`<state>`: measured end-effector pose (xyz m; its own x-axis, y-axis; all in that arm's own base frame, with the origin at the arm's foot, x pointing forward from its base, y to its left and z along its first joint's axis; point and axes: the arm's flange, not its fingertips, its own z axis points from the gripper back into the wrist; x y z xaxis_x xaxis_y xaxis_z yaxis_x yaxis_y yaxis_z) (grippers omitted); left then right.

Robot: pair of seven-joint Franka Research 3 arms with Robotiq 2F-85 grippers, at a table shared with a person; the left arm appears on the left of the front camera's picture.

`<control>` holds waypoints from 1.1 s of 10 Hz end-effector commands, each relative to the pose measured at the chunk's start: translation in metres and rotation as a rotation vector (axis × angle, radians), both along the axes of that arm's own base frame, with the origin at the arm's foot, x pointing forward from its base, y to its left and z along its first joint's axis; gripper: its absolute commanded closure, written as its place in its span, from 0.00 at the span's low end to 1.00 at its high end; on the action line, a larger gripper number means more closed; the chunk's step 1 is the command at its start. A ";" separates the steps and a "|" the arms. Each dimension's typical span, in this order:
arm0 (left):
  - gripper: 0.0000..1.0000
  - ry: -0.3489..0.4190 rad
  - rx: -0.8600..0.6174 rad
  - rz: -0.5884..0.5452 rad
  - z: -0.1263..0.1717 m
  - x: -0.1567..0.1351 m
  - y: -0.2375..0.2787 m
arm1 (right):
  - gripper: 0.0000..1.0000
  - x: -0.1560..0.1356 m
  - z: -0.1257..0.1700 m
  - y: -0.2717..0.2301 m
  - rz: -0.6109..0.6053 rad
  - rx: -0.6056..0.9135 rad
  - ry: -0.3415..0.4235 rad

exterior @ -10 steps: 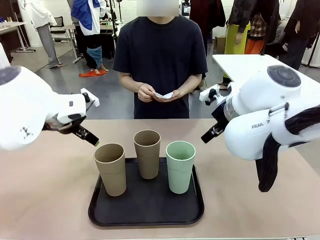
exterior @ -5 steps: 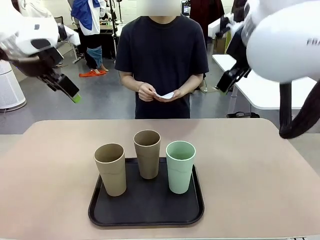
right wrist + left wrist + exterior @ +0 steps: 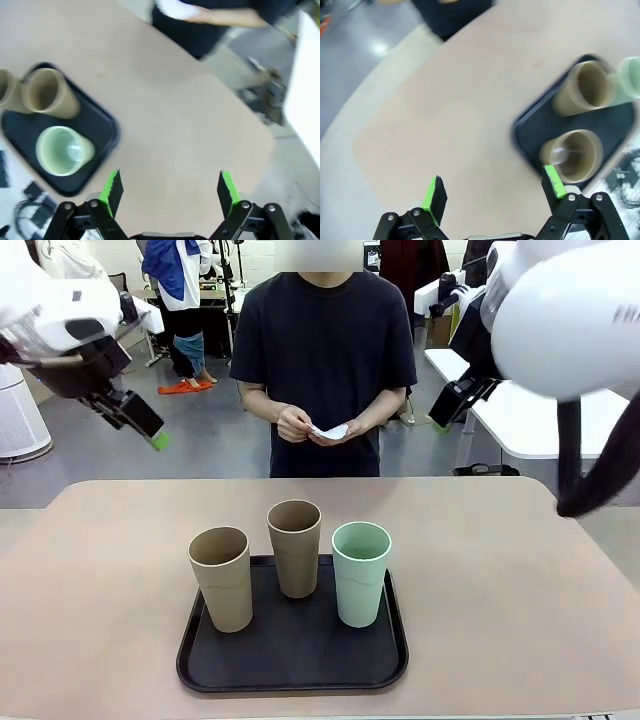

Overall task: Place coasters on the table and set cups on them.
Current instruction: Pick up one Reusable plastic cup and place it on a coaster set by the human.

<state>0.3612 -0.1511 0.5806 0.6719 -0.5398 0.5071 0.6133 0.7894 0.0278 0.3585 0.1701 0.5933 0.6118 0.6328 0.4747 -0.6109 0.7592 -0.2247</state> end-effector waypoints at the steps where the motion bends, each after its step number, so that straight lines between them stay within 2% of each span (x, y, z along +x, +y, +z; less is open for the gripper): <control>1: 0.00 0.307 -0.626 -0.254 0.036 0.010 0.048 | 0.00 0.017 0.016 -0.075 0.306 0.721 0.505; 2: 0.00 0.349 -0.829 -0.309 0.046 0.004 0.071 | 0.00 0.020 0.015 -0.120 0.293 0.947 0.520; 3: 0.00 0.381 -0.977 -0.302 0.046 0.007 0.093 | 0.00 0.023 0.006 -0.160 0.220 1.086 0.519; 4: 0.00 0.428 -1.042 -0.258 0.044 0.015 0.115 | 0.00 0.027 -0.009 -0.193 0.088 1.139 0.513; 5: 0.00 0.457 -1.109 -0.179 0.035 0.018 0.148 | 0.00 0.021 -0.022 -0.233 -0.017 1.235 0.576; 6: 0.00 0.505 -1.107 -0.105 0.032 0.022 0.183 | 0.00 0.011 -0.028 -0.265 -0.078 1.251 0.631; 7: 0.00 0.553 -1.041 -0.030 0.032 0.022 0.215 | 0.00 -0.001 -0.031 -0.294 -0.115 1.270 0.687; 8: 0.00 0.524 -1.045 0.056 0.030 0.017 0.246 | 0.00 -0.013 -0.028 -0.318 -0.120 1.291 0.710; 9: 0.00 0.498 -1.052 0.137 0.029 0.013 0.276 | 0.00 -0.022 -0.025 -0.339 -0.136 1.294 0.696; 11: 0.00 0.502 -1.026 0.260 0.019 0.007 0.315 | 0.00 -0.033 -0.022 -0.370 -0.219 1.251 0.681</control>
<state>0.3691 0.1699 0.5918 0.9413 0.1491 0.3030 0.2332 0.3618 -0.9026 0.3215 -0.2018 0.5575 0.9680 -0.0777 0.2384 -0.2075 0.2853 0.9357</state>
